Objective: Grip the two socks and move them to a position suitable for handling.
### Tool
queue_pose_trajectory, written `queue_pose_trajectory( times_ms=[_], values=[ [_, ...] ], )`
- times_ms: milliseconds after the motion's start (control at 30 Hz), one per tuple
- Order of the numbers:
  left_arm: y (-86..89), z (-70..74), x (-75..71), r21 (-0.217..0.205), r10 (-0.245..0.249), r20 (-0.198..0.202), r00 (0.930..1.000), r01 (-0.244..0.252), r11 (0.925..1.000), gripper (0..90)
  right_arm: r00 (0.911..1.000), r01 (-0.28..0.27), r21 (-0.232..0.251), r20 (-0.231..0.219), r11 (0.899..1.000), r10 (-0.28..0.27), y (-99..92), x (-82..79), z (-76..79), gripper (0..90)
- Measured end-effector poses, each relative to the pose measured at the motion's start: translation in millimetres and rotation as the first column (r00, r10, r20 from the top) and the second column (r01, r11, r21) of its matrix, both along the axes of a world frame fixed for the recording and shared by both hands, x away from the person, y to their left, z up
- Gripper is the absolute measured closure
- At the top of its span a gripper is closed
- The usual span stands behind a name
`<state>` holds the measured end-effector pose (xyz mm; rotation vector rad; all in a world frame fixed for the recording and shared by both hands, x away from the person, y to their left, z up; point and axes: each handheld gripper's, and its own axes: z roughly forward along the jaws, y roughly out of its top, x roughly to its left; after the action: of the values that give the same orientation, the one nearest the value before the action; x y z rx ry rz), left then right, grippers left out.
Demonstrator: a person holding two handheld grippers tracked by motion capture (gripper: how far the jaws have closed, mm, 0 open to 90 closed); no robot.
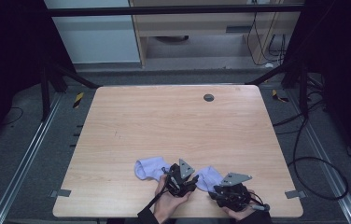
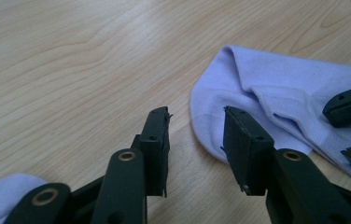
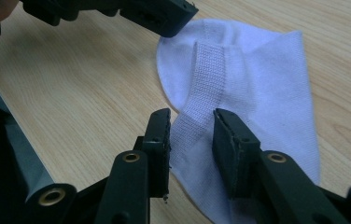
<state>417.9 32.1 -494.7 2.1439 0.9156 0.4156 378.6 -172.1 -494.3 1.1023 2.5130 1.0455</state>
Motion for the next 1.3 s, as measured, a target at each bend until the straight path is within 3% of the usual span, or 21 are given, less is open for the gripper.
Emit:
queue_pose_trajectory(
  times_ms=[267,600,733,1000,1133,1300],
  values=[
    [-4.4,-5.5,1.5,-0.002,0.003,-0.047,0.9989,-0.004,1.0000,69.6,0.9997,-0.008,0.014,-0.023,1.000,0.008,-0.6,0.7,-0.9,74.1],
    [-6.7,-5.7,0.2,-0.014,0.008,-0.068,0.9977,-0.009,0.9999,85.7,0.9990,-0.024,0.014,-0.037,1.000,0.024,0.9,0.6,-0.3,84.2],
    [-6.6,-5.7,0.5,-0.019,0.005,-0.069,0.9976,-0.007,0.9998,88.3,0.9991,-0.024,0.019,-0.033,1.000,0.025,0.2,0.8,0.9,85.4],
    [-5.7,-4.4,-0.7,-0.030,-0.012,-0.062,0.9980,0.010,0.9995,88.8,0.9983,0.040,0.145,0.036,0.989,-0.045,-12.3,-0.8,16.4,86.2],
    [-4.9,-3.5,-0.6,-0.035,-0.017,-0.062,0.9979,0.015,0.9993,88.9,0.9897,0.091,0.205,0.090,0.975,-0.111,-20.3,0.4,24.4,86.2],
    [-5.1,-3.4,-1.1,-0.036,-0.023,-0.057,0.9981,0.021,0.9991,89.0,0.9649,0.178,0.247,0.146,0.953,-0.218,-30.5,7.4,29.3,86.2]
  ],
)
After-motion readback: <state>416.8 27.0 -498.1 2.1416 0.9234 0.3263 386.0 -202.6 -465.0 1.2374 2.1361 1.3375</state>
